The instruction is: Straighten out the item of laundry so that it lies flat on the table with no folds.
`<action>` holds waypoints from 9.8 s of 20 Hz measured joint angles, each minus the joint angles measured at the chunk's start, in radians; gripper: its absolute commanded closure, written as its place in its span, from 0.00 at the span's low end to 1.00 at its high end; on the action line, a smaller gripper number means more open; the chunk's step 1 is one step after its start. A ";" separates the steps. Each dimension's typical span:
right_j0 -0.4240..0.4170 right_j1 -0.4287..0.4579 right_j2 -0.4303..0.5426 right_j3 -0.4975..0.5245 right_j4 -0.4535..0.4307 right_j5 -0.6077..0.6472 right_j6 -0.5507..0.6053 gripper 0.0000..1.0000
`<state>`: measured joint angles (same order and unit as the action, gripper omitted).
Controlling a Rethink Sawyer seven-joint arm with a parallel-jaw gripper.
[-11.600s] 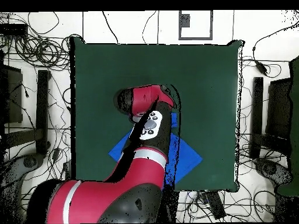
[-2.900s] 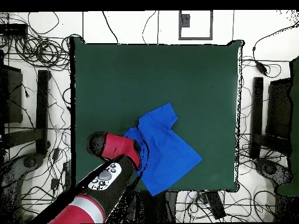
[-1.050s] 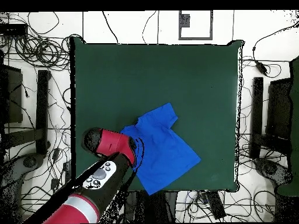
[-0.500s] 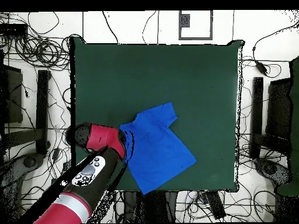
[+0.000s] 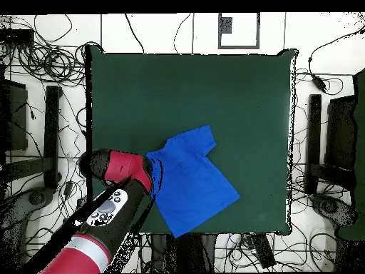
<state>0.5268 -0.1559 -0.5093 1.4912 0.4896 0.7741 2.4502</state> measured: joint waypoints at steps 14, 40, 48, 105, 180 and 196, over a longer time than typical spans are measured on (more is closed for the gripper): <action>0.000 0.003 0.000 -0.012 0.000 0.003 0.001 0.00; 0.018 0.035 -0.018 -0.081 0.003 0.063 0.133 0.00; 0.022 0.055 -0.032 -0.115 0.003 0.112 0.221 0.00; 0.024 0.069 -0.018 -0.188 0.122 0.139 0.281 0.00; -0.267 -0.282 0.173 0.165 -0.356 -0.195 0.281 0.00; -0.381 -0.335 0.233 0.214 -0.441 -0.195 0.281 0.00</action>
<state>0.1457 -0.4911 -0.2759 1.7048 0.0491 0.5794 2.7309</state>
